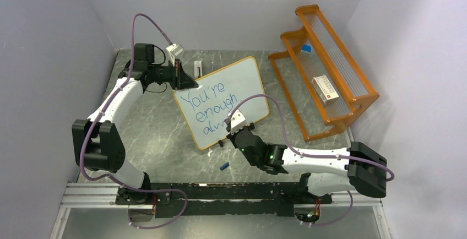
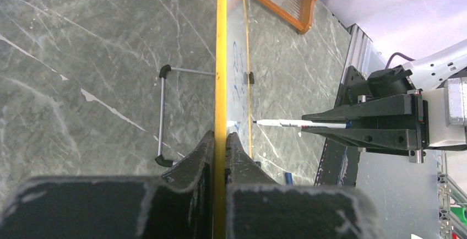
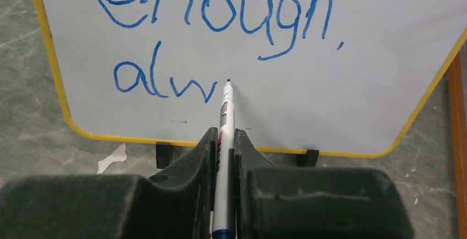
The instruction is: Write a sentence on the whiteboard
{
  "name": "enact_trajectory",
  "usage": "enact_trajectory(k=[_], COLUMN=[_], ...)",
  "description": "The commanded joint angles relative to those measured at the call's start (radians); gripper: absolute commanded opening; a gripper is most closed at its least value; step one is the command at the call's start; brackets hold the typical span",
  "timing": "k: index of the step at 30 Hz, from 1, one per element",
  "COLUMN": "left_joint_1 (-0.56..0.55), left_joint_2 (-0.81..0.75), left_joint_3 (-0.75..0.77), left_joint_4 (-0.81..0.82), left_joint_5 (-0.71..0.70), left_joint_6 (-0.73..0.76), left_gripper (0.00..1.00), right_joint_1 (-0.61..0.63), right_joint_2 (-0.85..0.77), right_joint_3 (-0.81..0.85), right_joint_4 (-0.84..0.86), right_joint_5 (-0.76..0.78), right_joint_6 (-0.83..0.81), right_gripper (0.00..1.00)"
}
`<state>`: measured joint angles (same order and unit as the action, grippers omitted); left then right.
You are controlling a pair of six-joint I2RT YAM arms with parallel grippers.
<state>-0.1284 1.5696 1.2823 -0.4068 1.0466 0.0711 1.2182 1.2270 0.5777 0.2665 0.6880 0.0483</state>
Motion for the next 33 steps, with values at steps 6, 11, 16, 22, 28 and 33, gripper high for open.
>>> enact_trajectory(k=[6,11,16,22,28,33], left_joint_1=[-0.005,-0.005,-0.005,-0.005,-0.005,-0.005], left_joint_2=[0.038,0.038,0.04,0.038,0.038,0.038], left_joint_3=[-0.002,-0.003,-0.002,-0.004,-0.002,-0.002], left_joint_4=[-0.035,-0.037,-0.036,-0.036,-0.036,-0.036], left_joint_5=[-0.1,-0.099,-0.1,-0.099,-0.098,-0.1], left_joint_6=[0.068,0.07,0.07,0.07,0.07,0.071], left_gripper=[0.05,0.05,0.05,0.05,0.05,0.05], right_joint_1=[-0.025,-0.032,-0.042,-0.046,-0.046,-0.045], right_joint_2=[0.002,0.009,0.024,0.047,0.042,0.044], right_joint_3=[-0.024,-0.027,-0.02,-0.013,-0.004,0.008], right_joint_4=[-0.017,-0.011,0.003,0.017,0.044,0.061], right_joint_5=[0.018,0.017,0.008,0.001,-0.007,-0.026], right_joint_6=[0.037,0.039,0.03,0.027,0.011,-0.002], right_gripper=[0.0,0.0,0.0,0.0,0.0,0.0])
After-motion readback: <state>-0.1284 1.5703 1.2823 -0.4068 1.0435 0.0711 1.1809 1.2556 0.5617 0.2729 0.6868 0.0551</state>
